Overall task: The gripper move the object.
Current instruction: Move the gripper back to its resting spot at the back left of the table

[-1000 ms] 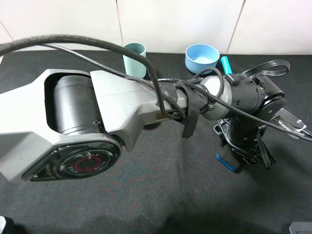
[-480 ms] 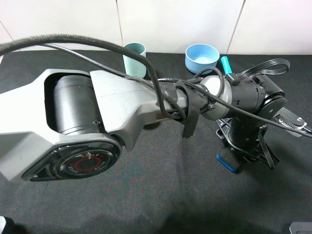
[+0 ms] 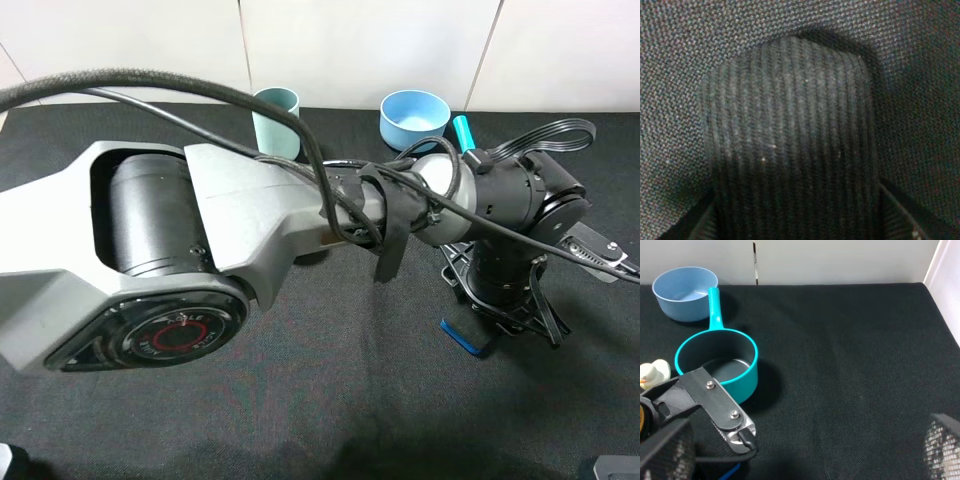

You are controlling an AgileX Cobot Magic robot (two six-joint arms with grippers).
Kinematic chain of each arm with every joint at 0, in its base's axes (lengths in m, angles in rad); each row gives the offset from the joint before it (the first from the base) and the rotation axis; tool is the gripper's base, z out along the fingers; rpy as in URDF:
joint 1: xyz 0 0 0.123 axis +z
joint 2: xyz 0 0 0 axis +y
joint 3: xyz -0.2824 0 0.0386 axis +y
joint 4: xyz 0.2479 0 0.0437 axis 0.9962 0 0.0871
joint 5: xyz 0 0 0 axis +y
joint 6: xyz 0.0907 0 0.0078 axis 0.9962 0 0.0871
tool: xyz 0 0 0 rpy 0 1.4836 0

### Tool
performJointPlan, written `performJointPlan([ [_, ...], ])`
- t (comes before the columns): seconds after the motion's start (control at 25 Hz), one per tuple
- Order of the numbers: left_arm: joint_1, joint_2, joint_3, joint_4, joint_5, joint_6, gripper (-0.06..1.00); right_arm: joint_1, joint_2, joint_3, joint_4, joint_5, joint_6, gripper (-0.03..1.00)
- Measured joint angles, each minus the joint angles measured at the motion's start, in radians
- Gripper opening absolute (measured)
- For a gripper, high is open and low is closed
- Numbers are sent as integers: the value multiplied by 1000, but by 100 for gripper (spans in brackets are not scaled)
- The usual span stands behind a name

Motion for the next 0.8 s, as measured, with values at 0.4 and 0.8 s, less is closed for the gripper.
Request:
performJointPlan([
  [0.4, 0, 0, -111, 2, 160, -3, 64, 0, 0, 0, 1, 0, 0, 69],
  [0.8, 0, 0, -234, 17, 298, -6, 64, 0, 0, 0, 1, 0, 0, 69],
])
